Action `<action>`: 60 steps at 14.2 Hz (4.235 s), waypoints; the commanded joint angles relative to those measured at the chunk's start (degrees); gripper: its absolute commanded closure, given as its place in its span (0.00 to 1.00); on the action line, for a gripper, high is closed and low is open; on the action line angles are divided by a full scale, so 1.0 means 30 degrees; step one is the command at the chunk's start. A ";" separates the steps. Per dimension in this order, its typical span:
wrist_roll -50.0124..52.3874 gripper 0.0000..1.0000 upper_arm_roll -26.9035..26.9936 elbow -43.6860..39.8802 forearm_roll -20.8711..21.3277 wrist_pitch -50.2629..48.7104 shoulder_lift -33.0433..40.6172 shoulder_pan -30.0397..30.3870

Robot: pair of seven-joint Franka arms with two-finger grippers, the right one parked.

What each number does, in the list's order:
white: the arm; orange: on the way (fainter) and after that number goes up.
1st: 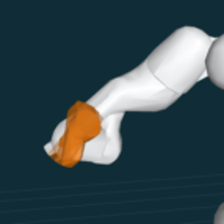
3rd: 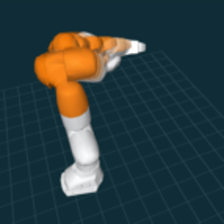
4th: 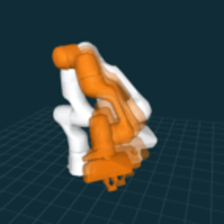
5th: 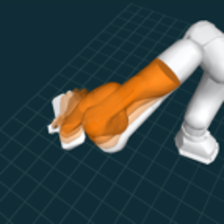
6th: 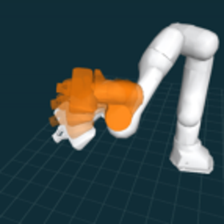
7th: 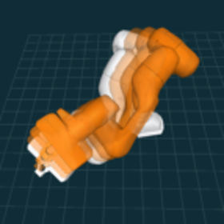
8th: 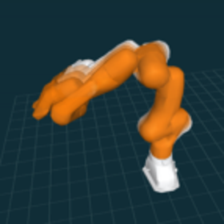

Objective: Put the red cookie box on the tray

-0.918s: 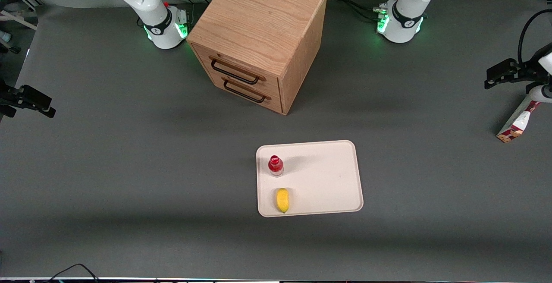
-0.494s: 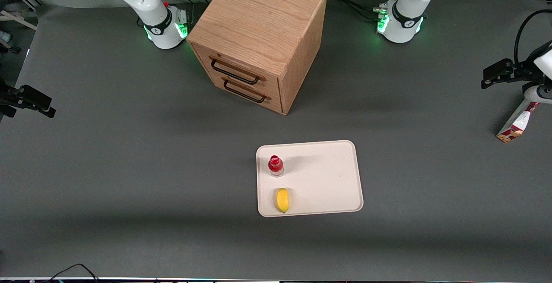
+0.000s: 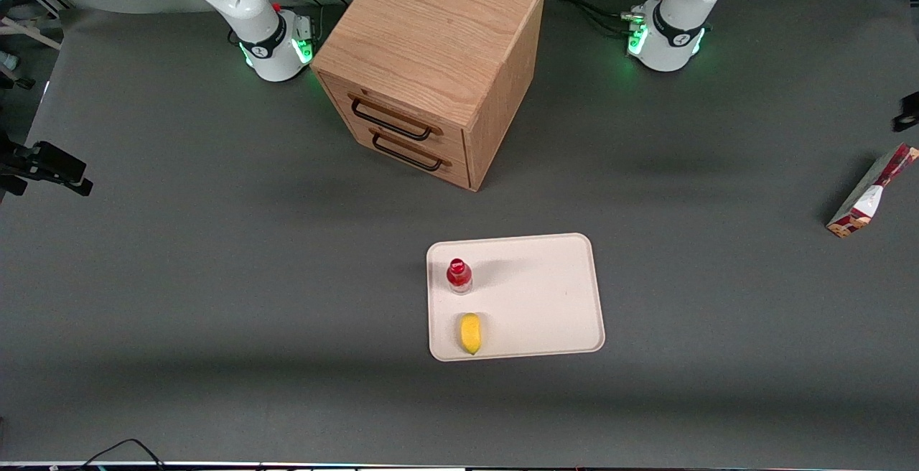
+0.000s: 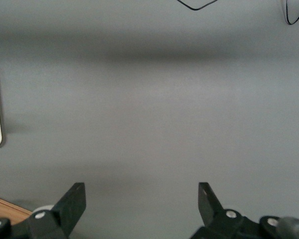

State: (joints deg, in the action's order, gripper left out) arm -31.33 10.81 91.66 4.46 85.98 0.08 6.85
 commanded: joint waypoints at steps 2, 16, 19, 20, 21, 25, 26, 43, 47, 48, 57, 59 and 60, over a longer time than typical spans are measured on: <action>-0.7028 0.00 0.3360 0.0061 0.0302 0.2267 -0.2420 -0.0028; -2.0430 0.00 0.8321 0.6298 -0.8510 1.3429 -1.0338 0.0968; -2.1022 0.47 0.8321 0.6802 -0.9131 1.4669 -1.0718 0.0969; -2.1022 0.77 0.8321 0.6802 -0.9190 1.4669 -1.0691 0.0969; -2.0993 1.00 0.8321 0.6773 -0.9365 1.4466 -1.0719 0.0969; -2.0817 1.00 0.8321 0.6277 -0.9601 1.3619 -1.0661 0.0939; -2.0701 1.00 0.8321 0.5810 -0.9601 1.3063 -1.0632 0.0939; 0.3158 1.00 0.0747 -1.0015 -0.4655 -0.5868 -0.6944 0.0148; 1.0951 1.00 -0.4996 -0.9869 -0.3508 -0.6222 -0.6471 0.0148; 1.2739 1.00 -0.6314 -0.9781 -0.3072 -0.5900 -0.6588 0.0148; 2.0286 1.00 -1.4528 -0.3954 0.0589 0.4492 -0.9834 0.0090; 2.0287 1.00 -1.4968 -0.2902 0.1615 0.7154 -1.1094 0.0090; 2.0315 1.00 -1.4999 -0.2345 0.2142 0.8677 -1.1738 0.0032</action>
State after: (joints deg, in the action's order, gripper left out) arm 28.59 -32.73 81.97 7.84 105.51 -32.56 6.17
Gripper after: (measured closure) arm 0.960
